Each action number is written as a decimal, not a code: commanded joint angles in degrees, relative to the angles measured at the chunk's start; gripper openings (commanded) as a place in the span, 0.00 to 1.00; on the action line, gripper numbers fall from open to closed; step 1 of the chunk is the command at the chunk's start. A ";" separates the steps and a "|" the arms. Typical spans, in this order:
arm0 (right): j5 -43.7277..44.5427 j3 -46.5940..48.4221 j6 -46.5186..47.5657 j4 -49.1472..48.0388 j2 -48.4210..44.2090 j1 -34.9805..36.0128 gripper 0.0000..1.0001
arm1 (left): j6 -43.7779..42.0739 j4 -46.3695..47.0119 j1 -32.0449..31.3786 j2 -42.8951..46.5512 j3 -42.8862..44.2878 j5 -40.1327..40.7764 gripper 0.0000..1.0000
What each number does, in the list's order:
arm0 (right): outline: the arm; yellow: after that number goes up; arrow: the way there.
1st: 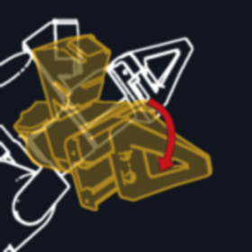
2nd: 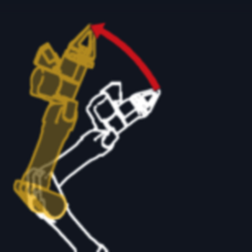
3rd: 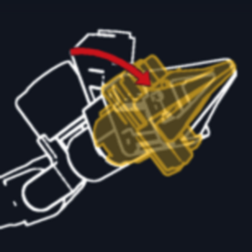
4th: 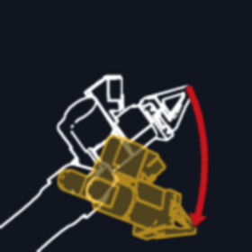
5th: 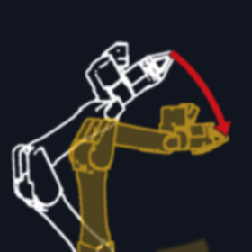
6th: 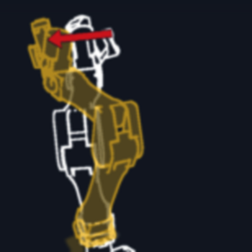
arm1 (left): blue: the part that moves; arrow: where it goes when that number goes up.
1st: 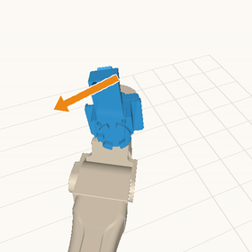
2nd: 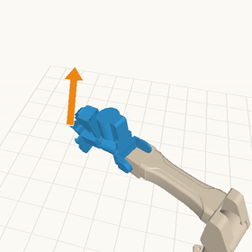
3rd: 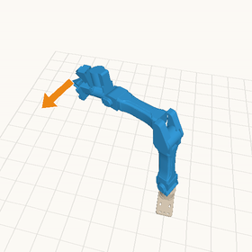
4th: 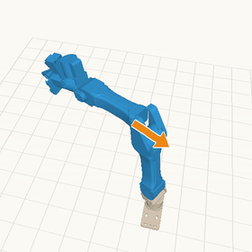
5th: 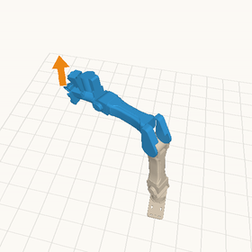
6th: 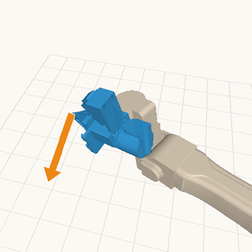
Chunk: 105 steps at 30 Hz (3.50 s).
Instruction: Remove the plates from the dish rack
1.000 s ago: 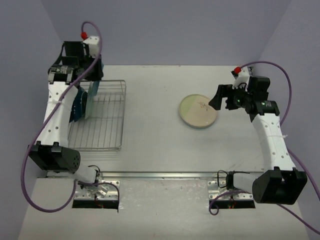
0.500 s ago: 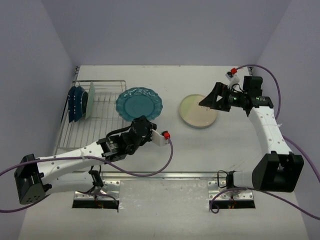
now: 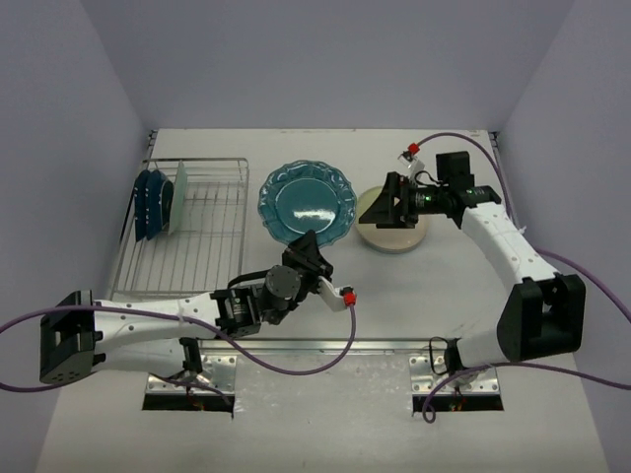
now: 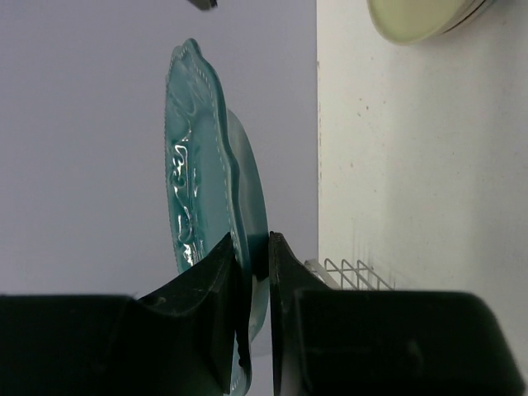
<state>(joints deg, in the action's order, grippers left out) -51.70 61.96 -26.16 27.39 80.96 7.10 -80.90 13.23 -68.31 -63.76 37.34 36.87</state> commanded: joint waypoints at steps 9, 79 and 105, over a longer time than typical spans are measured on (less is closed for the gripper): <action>-3.02 5.49 -1.61 -4.52 4.52 3.27 0.93 | 2.19 8.73 -2.54 -2.79 3.44 3.59 0.00; -3.55 8.44 -3.13 -6.56 24.82 -20.19 0.00 | 58.31 -33.05 28.46 1.27 26.20 -2.58 1.00; 3.54 15.90 5.05 3.96 34.37 -20.90 0.39 | 66.99 -40.53 38.53 9.36 25.80 -8.01 1.00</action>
<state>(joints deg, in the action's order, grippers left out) -48.53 73.50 -24.20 27.88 116.81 -13.50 -15.76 -27.64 -30.58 -54.38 60.19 29.34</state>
